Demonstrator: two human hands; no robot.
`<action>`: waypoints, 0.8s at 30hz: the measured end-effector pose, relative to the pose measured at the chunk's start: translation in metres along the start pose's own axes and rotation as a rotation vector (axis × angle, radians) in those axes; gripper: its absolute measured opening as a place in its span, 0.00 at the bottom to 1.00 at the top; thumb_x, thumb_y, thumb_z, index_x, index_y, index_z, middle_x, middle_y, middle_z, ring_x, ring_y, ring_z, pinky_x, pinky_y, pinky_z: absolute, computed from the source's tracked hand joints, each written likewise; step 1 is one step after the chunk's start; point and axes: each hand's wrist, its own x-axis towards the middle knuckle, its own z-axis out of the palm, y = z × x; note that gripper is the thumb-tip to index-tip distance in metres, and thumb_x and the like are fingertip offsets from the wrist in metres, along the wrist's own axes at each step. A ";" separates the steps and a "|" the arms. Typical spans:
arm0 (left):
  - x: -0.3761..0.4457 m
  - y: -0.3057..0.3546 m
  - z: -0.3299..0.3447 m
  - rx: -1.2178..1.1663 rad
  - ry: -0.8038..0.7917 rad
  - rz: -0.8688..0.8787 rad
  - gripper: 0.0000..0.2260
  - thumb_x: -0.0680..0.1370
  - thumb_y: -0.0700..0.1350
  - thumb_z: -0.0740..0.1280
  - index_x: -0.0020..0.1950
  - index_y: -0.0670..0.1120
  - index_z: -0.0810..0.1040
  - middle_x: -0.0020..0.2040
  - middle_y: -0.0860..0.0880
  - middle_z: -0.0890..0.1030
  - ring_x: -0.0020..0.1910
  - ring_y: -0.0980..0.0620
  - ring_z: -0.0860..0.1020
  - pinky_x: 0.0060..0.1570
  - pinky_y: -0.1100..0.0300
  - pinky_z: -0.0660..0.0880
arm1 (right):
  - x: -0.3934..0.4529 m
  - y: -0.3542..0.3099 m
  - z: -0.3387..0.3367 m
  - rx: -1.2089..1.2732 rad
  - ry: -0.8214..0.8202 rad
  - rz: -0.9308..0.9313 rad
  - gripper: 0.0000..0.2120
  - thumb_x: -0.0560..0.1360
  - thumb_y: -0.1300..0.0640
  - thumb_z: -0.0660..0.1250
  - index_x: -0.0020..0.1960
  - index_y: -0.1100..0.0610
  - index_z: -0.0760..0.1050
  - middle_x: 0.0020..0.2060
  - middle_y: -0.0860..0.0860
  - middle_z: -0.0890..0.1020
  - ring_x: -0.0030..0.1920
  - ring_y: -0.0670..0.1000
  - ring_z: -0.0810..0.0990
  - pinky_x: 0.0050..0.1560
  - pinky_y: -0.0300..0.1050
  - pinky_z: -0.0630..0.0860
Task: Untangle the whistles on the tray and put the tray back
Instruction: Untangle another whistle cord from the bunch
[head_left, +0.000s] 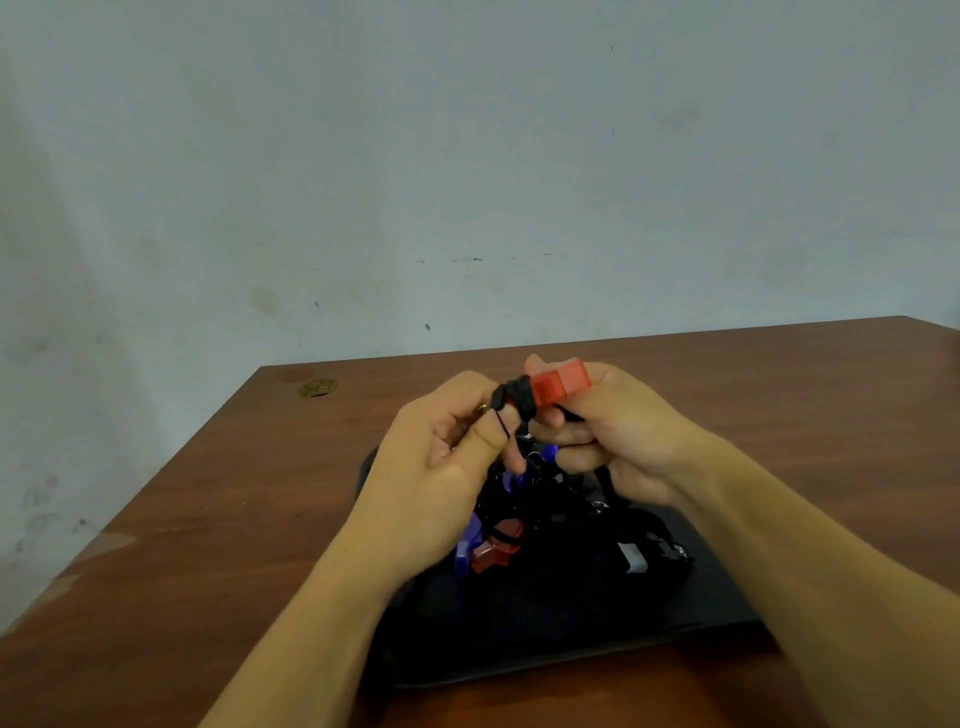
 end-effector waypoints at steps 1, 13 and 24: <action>0.000 -0.002 0.000 -0.052 0.035 -0.028 0.10 0.81 0.48 0.61 0.48 0.44 0.79 0.36 0.46 0.81 0.27 0.45 0.69 0.31 0.55 0.65 | 0.000 0.004 0.005 0.035 0.044 -0.014 0.20 0.75 0.44 0.64 0.29 0.54 0.70 0.23 0.47 0.63 0.24 0.45 0.54 0.24 0.35 0.54; 0.004 -0.021 -0.006 0.165 0.229 -0.268 0.10 0.83 0.44 0.62 0.44 0.48 0.79 0.33 0.43 0.80 0.26 0.58 0.72 0.32 0.60 0.66 | -0.013 0.020 0.018 -0.619 0.264 -0.279 0.11 0.82 0.56 0.64 0.47 0.51 0.84 0.29 0.34 0.78 0.31 0.36 0.75 0.36 0.27 0.68; 0.002 -0.013 -0.011 0.839 -0.150 0.038 0.05 0.78 0.48 0.56 0.44 0.51 0.69 0.42 0.53 0.69 0.38 0.46 0.72 0.38 0.45 0.74 | -0.007 -0.015 -0.001 -0.999 0.263 -0.351 0.11 0.75 0.44 0.70 0.39 0.49 0.82 0.34 0.43 0.83 0.37 0.42 0.81 0.42 0.41 0.78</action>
